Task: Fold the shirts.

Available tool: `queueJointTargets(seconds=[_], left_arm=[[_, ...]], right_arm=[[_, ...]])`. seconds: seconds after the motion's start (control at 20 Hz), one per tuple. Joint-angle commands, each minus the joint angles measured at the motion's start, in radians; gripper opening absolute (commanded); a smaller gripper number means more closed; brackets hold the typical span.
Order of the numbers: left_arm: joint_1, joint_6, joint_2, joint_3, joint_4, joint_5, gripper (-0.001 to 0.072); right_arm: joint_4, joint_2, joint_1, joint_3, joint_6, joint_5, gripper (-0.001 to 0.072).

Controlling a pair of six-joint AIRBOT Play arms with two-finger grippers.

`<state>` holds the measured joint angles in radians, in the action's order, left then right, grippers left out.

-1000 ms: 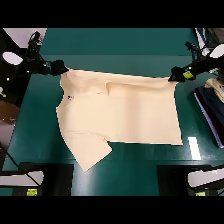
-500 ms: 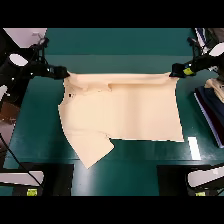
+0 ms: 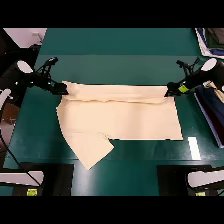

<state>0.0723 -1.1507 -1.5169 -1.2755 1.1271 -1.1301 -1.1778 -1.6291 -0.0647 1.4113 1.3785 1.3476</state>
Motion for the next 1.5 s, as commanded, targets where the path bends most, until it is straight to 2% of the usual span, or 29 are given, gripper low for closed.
queueJointTargets(seconds=[0.0, 0.05, 0.1, 0.2, 0.3, 0.7, 0.85, 1.1, 1.25, 1.45], left_arm=[[0.0, -0.039, 0.0, 0.008, 0.019, -0.02, 0.0516], [0.0, -0.06, 0.001, 0.007, 0.032, -0.032, 0.0649], [0.001, -0.1, 0.002, 0.0, 0.058, -0.066, 0.0604], [0.025, -0.132, 0.012, -0.013, 0.085, -0.16, 0.0602], [0.059, -0.159, 0.077, 0.039, 0.085, -0.185, 0.0602], [0.075, -0.297, 0.525, 0.617, 0.056, -0.149, 0.0602], [0.075, -0.316, 0.635, 0.757, -0.04, -0.152, 0.0602], [-0.016, -0.319, 0.649, 0.88, -0.113, -0.079, 0.0602], [-0.098, -0.388, 0.649, 0.904, -0.129, 0.01, 0.0602], [-0.154, -0.397, 0.649, 0.904, -0.212, 0.075, 0.06]], right_arm=[[0.028, 0.006, 0.002, -0.034, 0.001, 0.021, 0.0323], [0.043, 0.006, 0.012, -0.019, 0.001, 0.053, 0.0465], [0.062, 0.006, 0.023, 0.002, 0.001, 0.099, 0.0463], [0.068, 0.015, 0.056, 0.049, 0.0, 0.23, 0.0459], [0.068, 0.071, 0.091, 0.028, 0.0, 0.283, 0.0458], [0.086, 0.374, 0.167, -0.256, -0.012, 0.106, 0.0458], [0.086, 0.402, 0.167, -0.283, -0.034, 0.107, 0.0458], [0.087, 0.402, 0.166, -0.283, -0.035, 0.1, 0.0458], [0.087, 0.402, 0.166, -0.283, -0.035, 0.103, 0.0449], [0.087, 0.402, 0.167, -0.283, -0.037, 0.121, 0.0448]])
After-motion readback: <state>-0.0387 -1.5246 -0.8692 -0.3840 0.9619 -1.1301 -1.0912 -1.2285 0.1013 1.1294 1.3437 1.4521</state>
